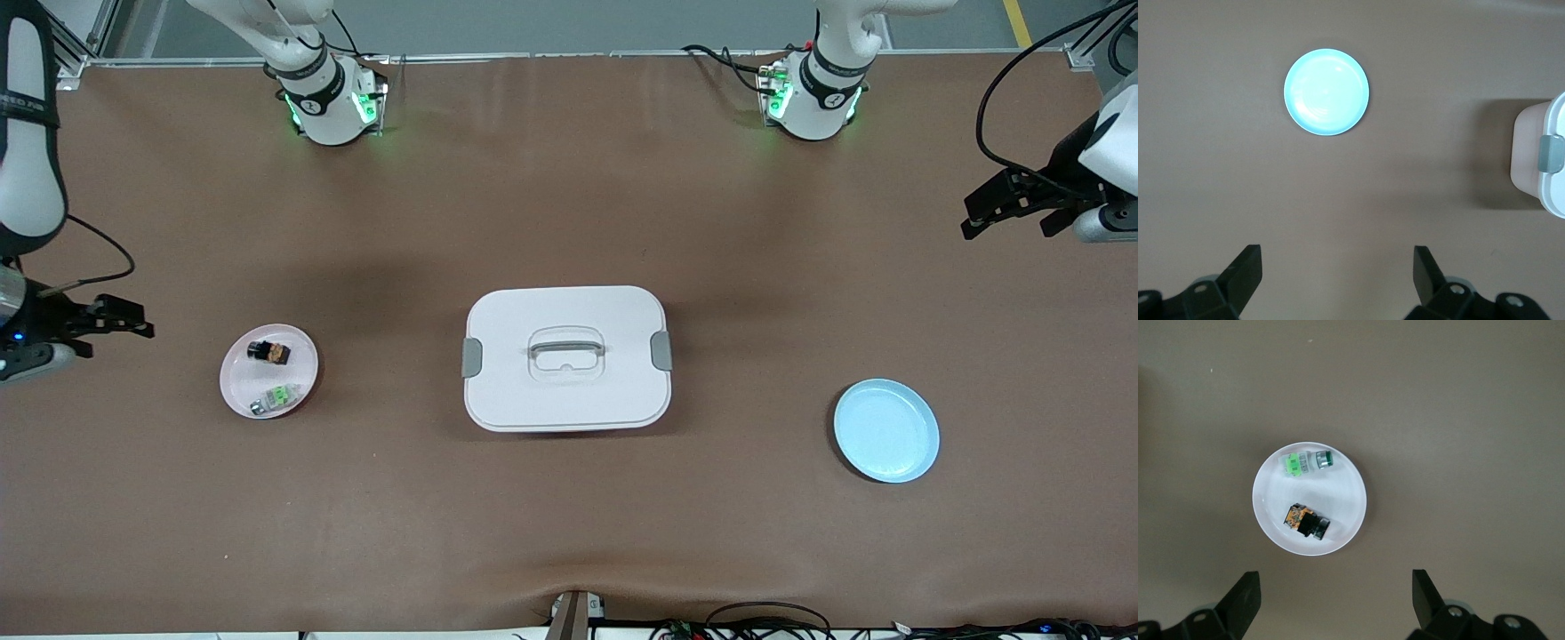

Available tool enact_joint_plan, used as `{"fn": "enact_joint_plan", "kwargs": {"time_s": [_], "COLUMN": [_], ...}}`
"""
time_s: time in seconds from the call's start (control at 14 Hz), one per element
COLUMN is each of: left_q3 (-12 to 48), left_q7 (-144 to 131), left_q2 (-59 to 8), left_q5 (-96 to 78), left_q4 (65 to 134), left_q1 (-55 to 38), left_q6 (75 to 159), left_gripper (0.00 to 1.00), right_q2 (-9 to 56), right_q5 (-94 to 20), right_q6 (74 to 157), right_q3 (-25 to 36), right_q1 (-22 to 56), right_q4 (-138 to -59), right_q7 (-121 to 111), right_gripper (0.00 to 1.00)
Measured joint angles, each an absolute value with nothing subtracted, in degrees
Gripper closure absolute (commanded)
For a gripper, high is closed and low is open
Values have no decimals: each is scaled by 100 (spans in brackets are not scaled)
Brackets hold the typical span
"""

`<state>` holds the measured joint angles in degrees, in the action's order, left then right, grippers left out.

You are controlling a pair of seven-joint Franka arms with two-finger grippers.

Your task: Transfer orange switch to right arm and place

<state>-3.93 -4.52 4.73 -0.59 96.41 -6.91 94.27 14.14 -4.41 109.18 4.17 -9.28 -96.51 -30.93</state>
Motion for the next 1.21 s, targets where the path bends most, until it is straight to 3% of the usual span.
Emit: {"fn": "enact_joint_plan", "kwargs": {"time_s": [0.36,1.0,1.21], "left_q3": [-389,-389,-389], "left_q7": [-447,-447,-447], "left_q2": [470,464,462], "left_q5": [-59,-59,-59], "left_q4": [9583,9537,9536], "left_q1": [-718,-729,-729], "left_q6": [9427,9427,9427], "left_gripper": [0,0,0], "right_q2": [1429,1404,1313], "right_q5": [-411,-412,-404], "right_q6": [10778,9003,8833], "right_q3": [417,390,356], "right_q1": [-969,-968,-952], "right_q4": [-9439,-8116,-8003], "right_q7": [-1764,-1293,-1294], "right_gripper": [0,0,0]}}
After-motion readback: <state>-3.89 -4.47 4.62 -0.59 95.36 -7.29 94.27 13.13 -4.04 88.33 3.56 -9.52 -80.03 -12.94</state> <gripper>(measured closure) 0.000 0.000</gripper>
